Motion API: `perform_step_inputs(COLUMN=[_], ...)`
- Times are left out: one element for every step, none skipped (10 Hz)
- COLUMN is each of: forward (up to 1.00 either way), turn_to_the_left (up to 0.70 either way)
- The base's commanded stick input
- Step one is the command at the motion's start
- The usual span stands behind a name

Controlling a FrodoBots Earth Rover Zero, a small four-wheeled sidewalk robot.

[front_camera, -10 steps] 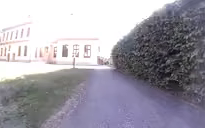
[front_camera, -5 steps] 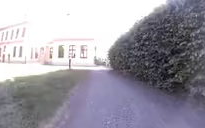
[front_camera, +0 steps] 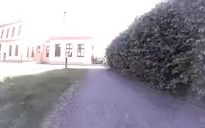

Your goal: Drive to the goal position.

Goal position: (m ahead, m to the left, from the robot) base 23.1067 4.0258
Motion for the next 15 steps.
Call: perform_step_inputs(forward=[0.6, 0.6, 0.6, 0.6, 0.6, 0.6, 0.6, 0.6, 0.6, 0.6, 0.6, 0.6, 0.6, 0.6, 0.6], turn_to_the_left=[0.0, 0.0, 0.0, 0.0, 0.0, 0.0, 0.0, 0.0, 0.0, 0.0, 0.0, 0.0, 0.0, 0.0, 0.0])
